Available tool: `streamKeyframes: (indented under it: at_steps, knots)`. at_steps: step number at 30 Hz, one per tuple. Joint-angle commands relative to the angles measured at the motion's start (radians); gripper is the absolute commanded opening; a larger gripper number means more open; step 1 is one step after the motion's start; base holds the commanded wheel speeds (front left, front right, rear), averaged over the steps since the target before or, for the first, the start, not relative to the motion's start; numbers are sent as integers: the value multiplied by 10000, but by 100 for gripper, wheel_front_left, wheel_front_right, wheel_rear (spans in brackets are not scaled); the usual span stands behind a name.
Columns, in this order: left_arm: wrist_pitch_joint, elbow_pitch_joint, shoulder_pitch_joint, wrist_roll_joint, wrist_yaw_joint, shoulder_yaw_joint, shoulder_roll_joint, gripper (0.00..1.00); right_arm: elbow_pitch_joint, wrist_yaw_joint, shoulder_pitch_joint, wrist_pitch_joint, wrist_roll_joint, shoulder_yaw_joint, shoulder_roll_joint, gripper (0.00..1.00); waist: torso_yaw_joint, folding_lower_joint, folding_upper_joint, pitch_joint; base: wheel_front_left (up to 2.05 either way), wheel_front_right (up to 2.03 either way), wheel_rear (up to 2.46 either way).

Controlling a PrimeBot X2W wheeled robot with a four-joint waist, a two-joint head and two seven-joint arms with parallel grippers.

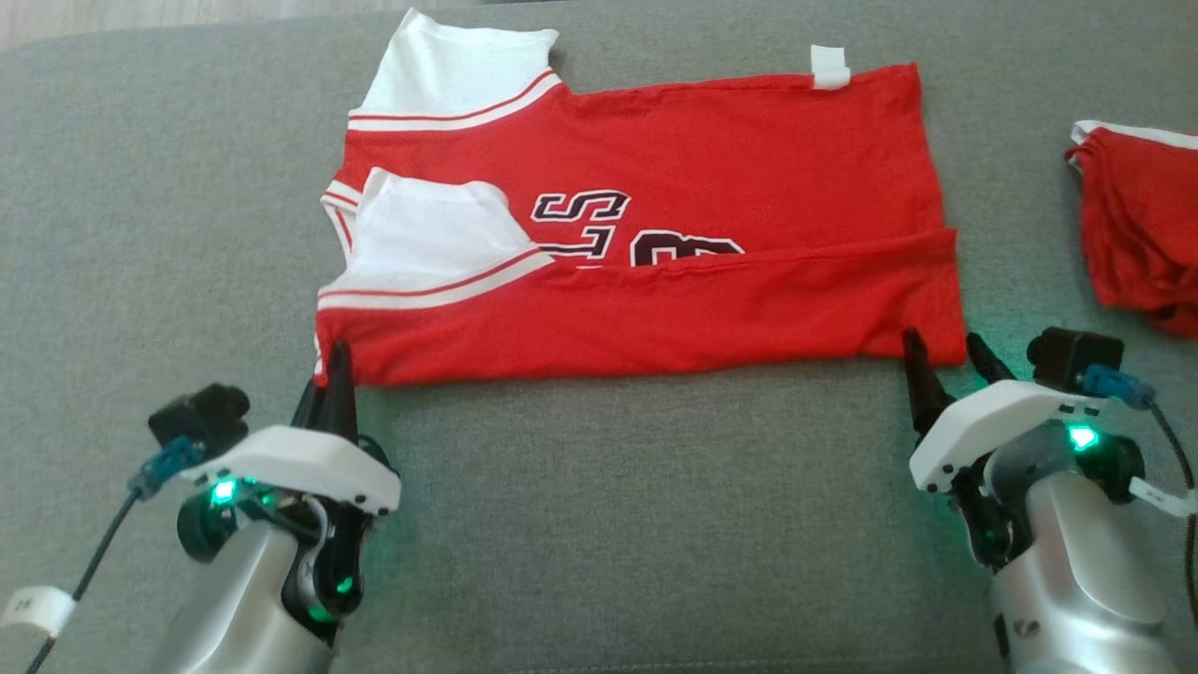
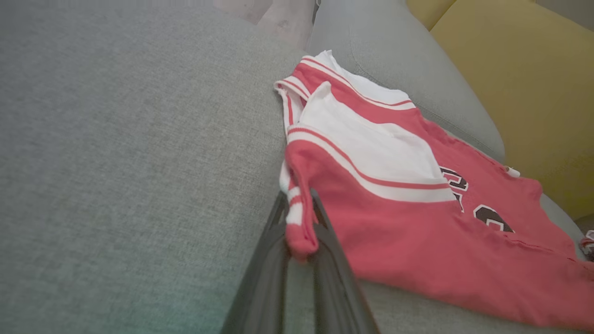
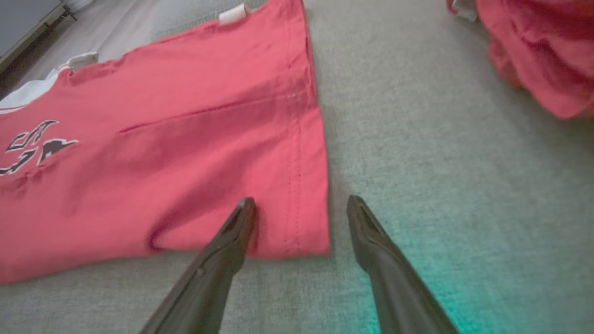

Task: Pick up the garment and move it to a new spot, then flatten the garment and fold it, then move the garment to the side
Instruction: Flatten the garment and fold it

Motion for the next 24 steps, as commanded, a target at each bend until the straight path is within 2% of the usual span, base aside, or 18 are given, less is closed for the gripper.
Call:
streamKeyframes:
  at_steps: [1,2,3,4,5,7,14,17,24]
  knots:
    - [-160,-392,-471,101,5,386,305,0,-97,67,-404,11,150,221,-31,96,49,-1,0,9,0,0,0]
    - [-192,-467,-472,119,10,393,329,0,112,67,-484,-19,259,234,-31,69,74,-1,0,8,0,0,0]
    - [-206,-539,-466,127,14,396,349,0,317,67,-562,-59,373,256,-31,48,97,-1,0,-1,0,0,0]
    - [-225,-616,-454,133,13,400,368,0,501,67,-636,-124,474,287,-31,41,116,-1,0,-17,0,0,0]
    - [-257,-698,-437,142,13,409,390,0,657,67,-702,-215,562,316,-31,25,131,-1,0,-39,0,0,0]
    - [-299,-859,-373,147,45,439,438,0,932,67,-824,-435,792,375,-31,0,147,-1,0,-112,0,0,0]
    - [-339,-1861,168,197,161,498,774,0,928,67,-646,-1013,1028,454,-31,0,128,-1,0,-617,0,0,0]
    - [-107,-2690,738,193,267,419,1025,0,363,67,-68,-883,914,395,-31,0,95,-1,0,-865,0,0,0]
    - [534,-4349,2797,-38,863,254,1519,0,-1647,67,1957,28,556,-37,-31,0,24,-1,0,-1150,0,0,0]
